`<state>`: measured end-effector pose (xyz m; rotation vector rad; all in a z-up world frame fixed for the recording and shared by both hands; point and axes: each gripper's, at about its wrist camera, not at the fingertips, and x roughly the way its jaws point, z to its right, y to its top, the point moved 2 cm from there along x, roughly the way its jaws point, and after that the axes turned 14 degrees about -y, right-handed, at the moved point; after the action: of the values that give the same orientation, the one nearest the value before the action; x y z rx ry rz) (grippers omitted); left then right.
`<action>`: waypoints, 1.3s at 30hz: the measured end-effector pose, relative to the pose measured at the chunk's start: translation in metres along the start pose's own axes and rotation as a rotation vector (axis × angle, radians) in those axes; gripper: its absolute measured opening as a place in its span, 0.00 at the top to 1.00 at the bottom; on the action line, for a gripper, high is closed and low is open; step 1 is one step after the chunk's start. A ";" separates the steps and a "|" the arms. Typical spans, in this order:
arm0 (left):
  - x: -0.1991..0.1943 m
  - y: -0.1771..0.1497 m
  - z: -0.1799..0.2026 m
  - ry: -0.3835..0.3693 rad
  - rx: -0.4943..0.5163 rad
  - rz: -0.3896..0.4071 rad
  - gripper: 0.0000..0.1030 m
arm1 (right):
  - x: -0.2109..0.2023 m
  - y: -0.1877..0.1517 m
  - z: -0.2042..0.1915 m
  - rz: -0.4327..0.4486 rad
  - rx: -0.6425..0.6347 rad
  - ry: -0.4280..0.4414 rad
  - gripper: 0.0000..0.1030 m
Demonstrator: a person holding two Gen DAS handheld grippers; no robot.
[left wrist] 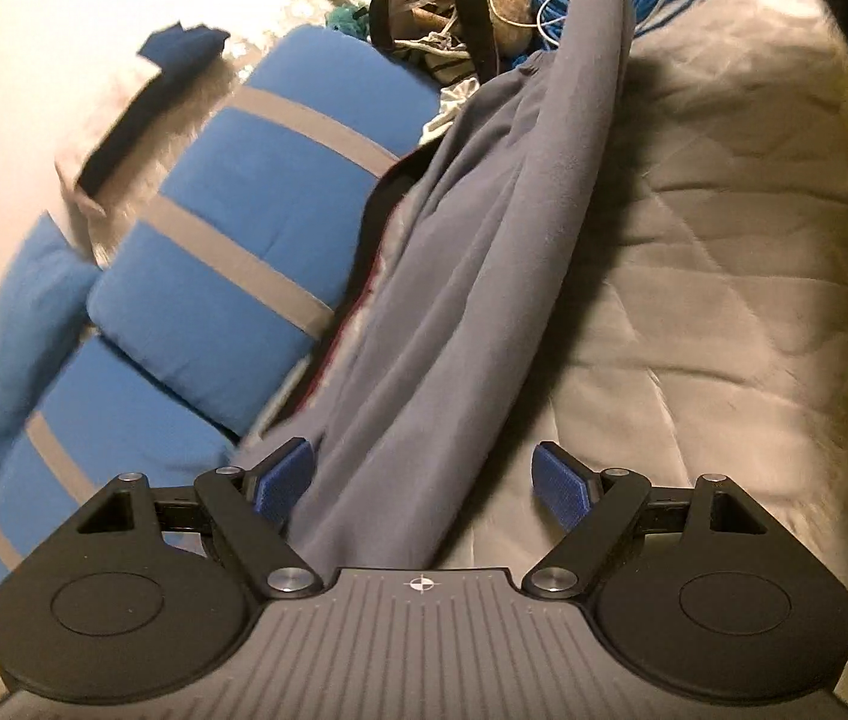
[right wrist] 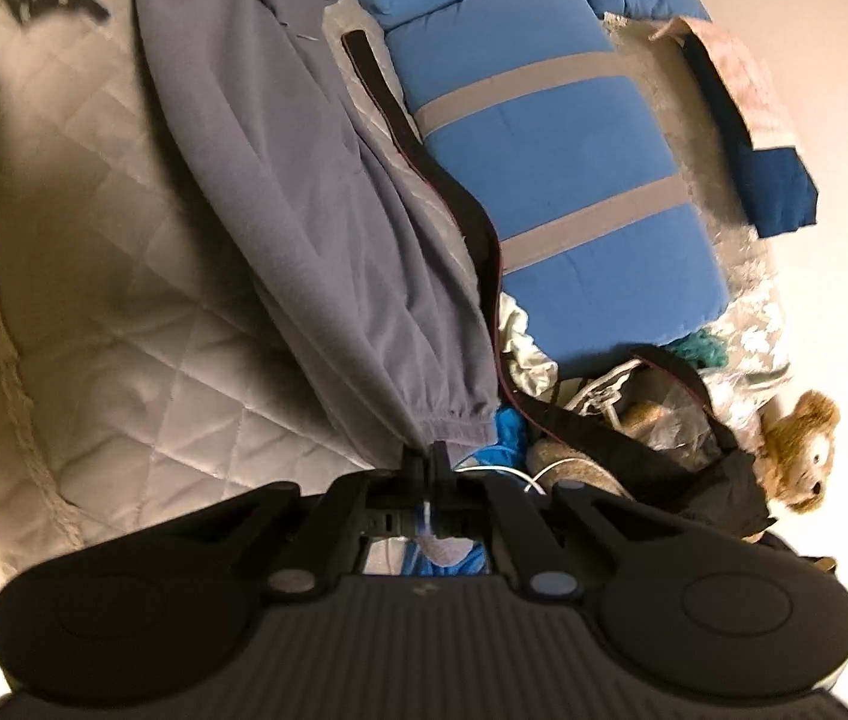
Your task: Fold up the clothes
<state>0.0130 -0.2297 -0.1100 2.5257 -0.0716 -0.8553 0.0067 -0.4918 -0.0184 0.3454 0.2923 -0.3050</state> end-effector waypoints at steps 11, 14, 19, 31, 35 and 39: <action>-0.002 0.000 -0.002 0.301 0.198 0.003 0.26 | 0.003 -0.006 -0.004 -0.020 0.028 0.047 0.99; 0.002 -0.001 0.012 0.371 0.340 -0.004 0.43 | 0.007 -0.010 -0.010 -0.018 0.038 0.064 0.99; 0.014 -0.004 0.027 0.342 0.430 -0.041 0.66 | 0.010 -0.016 -0.011 -0.013 0.081 0.083 0.99; -0.007 -0.013 0.033 0.129 0.463 -0.119 0.98 | 0.006 -0.026 -0.034 0.020 0.043 0.088 0.99; -0.025 -0.015 0.040 0.029 0.423 -0.132 0.98 | 0.000 -0.033 -0.052 0.027 -0.009 0.080 0.99; -0.031 -0.014 0.044 -0.022 0.393 -0.132 0.98 | -0.003 -0.042 -0.066 0.024 -0.058 0.059 1.00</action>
<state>-0.0392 -0.2296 -0.1288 2.9132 -0.0883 -1.0031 -0.0254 -0.5047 -0.0884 0.3012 0.3540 -0.2622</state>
